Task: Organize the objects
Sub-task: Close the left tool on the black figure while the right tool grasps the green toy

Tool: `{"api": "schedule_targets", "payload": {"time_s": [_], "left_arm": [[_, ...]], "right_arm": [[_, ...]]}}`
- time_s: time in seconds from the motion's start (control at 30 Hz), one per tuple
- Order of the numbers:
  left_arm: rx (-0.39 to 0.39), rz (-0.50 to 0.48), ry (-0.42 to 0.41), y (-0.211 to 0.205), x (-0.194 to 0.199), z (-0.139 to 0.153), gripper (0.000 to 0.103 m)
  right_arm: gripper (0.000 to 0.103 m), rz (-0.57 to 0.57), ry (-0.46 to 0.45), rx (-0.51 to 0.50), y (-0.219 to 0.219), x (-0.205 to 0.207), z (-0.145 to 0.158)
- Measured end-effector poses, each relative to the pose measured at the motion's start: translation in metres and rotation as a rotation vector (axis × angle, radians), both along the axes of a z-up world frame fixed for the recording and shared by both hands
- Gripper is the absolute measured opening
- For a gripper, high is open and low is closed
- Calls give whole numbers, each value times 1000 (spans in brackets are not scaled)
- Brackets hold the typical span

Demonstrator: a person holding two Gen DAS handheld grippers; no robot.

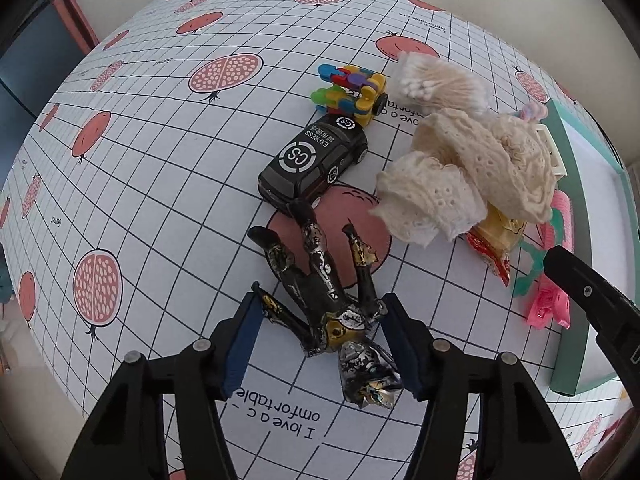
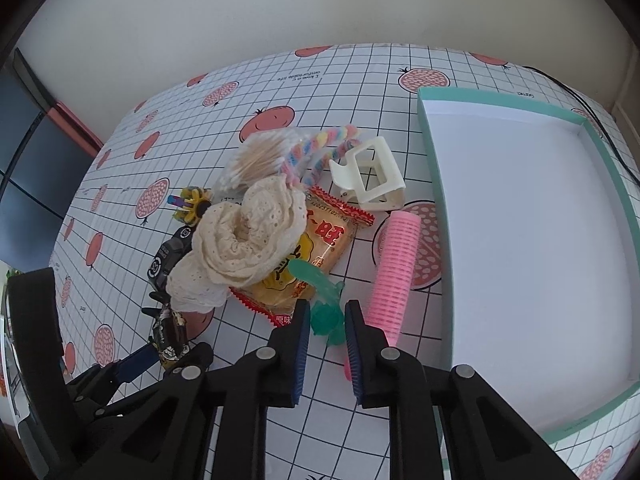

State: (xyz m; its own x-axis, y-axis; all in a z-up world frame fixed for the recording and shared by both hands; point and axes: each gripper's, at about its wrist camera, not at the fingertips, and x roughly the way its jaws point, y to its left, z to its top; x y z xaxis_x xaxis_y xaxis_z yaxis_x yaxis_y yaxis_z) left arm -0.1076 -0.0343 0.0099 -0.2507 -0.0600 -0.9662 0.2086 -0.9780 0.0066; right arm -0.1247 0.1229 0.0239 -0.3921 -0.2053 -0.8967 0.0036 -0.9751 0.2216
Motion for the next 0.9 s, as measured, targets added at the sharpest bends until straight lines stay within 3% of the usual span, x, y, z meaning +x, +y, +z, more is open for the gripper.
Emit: {"api": "schedule_targets", "payload": {"time_s": [0.27,0.73,0.9], "left_arm": [[28,13,6,-2,-1,1,62],[89,18,72,-32,-10,33,62],[94,22,106,-24,-1,41,62]], "right_arm": [[19,2,16,-5,-1,3,8],[19,-14,88,-49,6,9,47],[19,-10,103,-52,9,12,55]]}}
